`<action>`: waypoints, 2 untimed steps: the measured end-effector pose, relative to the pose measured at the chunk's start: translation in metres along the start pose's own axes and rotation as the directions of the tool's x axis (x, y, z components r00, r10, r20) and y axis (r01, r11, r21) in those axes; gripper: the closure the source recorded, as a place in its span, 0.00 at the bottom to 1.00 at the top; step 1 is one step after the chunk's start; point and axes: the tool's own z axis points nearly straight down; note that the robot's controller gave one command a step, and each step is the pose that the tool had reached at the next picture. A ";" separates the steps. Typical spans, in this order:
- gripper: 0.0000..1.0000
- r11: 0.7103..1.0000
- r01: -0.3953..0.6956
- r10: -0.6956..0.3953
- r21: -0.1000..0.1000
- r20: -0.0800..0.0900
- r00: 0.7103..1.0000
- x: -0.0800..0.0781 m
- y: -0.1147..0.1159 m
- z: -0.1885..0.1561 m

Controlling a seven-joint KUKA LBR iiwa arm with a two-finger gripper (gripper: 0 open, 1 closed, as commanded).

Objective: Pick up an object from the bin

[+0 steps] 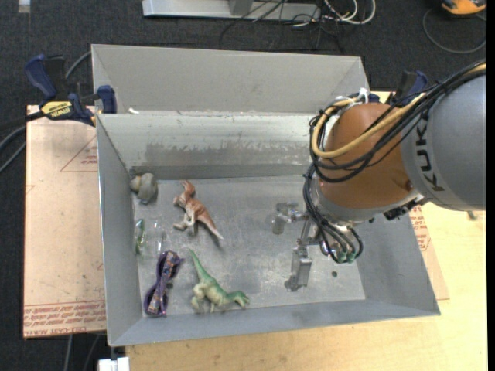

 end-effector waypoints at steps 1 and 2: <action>0.00 1.000 -0.002 0.002 0.000 0.008 1.000 -0.002 0.000 -0.004; 0.00 0.998 -0.066 0.065 -0.003 -0.007 0.998 0.022 0.095 0.068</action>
Offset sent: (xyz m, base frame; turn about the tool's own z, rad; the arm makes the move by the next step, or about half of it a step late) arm -0.0204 0.0893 -0.0637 0.0748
